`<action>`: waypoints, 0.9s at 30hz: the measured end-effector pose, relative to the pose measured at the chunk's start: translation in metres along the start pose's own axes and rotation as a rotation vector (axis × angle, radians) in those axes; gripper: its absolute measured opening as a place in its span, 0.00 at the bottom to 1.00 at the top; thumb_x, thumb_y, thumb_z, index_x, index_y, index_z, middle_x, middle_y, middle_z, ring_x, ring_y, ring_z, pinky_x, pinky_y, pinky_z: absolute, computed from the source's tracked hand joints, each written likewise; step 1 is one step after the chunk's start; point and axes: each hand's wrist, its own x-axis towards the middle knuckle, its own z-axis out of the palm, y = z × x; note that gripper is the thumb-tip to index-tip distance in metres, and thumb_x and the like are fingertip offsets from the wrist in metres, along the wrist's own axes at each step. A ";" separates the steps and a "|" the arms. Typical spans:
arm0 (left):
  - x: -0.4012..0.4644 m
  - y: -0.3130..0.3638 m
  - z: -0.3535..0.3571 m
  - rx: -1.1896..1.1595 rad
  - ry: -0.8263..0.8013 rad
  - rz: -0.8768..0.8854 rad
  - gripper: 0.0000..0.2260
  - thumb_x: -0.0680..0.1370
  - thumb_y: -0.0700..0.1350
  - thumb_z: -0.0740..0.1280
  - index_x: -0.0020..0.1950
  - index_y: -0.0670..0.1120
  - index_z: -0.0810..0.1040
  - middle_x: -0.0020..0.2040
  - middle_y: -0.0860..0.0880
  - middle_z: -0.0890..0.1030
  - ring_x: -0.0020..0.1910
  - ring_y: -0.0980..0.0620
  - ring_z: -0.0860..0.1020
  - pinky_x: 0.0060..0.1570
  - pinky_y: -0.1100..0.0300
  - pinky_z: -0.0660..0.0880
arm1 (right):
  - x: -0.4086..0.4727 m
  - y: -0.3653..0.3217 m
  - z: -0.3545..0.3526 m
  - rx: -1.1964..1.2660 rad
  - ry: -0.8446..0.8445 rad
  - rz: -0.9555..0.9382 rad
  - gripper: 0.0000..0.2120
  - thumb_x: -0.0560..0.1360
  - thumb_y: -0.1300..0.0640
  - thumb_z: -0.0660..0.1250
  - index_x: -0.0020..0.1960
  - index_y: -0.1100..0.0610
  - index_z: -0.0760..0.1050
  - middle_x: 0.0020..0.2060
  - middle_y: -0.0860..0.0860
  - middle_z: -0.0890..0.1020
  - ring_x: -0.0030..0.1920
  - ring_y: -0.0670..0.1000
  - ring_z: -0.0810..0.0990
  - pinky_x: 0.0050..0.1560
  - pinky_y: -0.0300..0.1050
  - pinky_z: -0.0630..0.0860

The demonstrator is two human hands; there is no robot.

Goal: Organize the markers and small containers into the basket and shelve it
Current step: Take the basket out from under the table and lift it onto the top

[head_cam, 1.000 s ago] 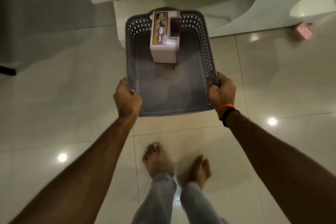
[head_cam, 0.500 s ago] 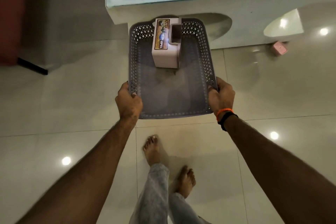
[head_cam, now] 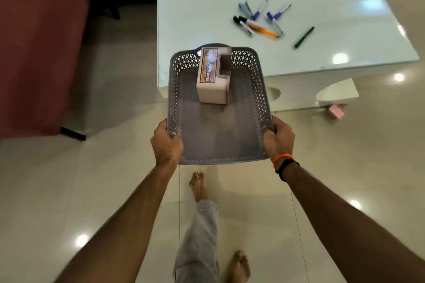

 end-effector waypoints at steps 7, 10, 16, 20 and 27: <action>0.099 0.027 0.005 -0.058 -0.028 -0.022 0.15 0.77 0.33 0.62 0.62 0.40 0.76 0.54 0.44 0.81 0.48 0.48 0.77 0.48 0.61 0.74 | 0.068 -0.050 0.048 -0.013 0.001 0.037 0.15 0.75 0.66 0.61 0.55 0.56 0.81 0.42 0.51 0.84 0.42 0.49 0.79 0.42 0.35 0.75; 0.135 0.037 0.006 -0.047 -0.042 -0.036 0.15 0.76 0.32 0.62 0.62 0.40 0.76 0.55 0.43 0.81 0.51 0.45 0.79 0.49 0.60 0.74 | 0.095 -0.066 0.070 -0.035 -0.001 0.062 0.15 0.75 0.66 0.61 0.55 0.56 0.82 0.42 0.51 0.84 0.42 0.50 0.80 0.46 0.39 0.77; 0.202 0.057 0.012 -0.056 -0.037 -0.070 0.15 0.76 0.32 0.62 0.62 0.39 0.76 0.54 0.44 0.81 0.52 0.44 0.79 0.48 0.61 0.74 | 0.155 -0.086 0.113 -0.054 -0.029 0.073 0.16 0.74 0.66 0.60 0.54 0.54 0.82 0.40 0.50 0.84 0.41 0.51 0.80 0.44 0.41 0.76; 0.245 0.069 0.028 -0.045 -0.028 -0.078 0.16 0.77 0.32 0.61 0.63 0.40 0.76 0.51 0.48 0.79 0.47 0.51 0.75 0.47 0.62 0.73 | 0.199 -0.088 0.139 -0.074 -0.041 0.066 0.14 0.74 0.66 0.61 0.53 0.57 0.82 0.40 0.51 0.84 0.40 0.51 0.78 0.40 0.39 0.71; 0.314 0.076 0.076 -0.022 -0.011 -0.109 0.16 0.76 0.32 0.62 0.62 0.40 0.76 0.55 0.41 0.82 0.53 0.42 0.80 0.55 0.47 0.79 | 0.273 -0.075 0.179 -0.058 -0.051 0.076 0.12 0.76 0.64 0.61 0.50 0.55 0.82 0.38 0.51 0.82 0.40 0.54 0.78 0.42 0.44 0.74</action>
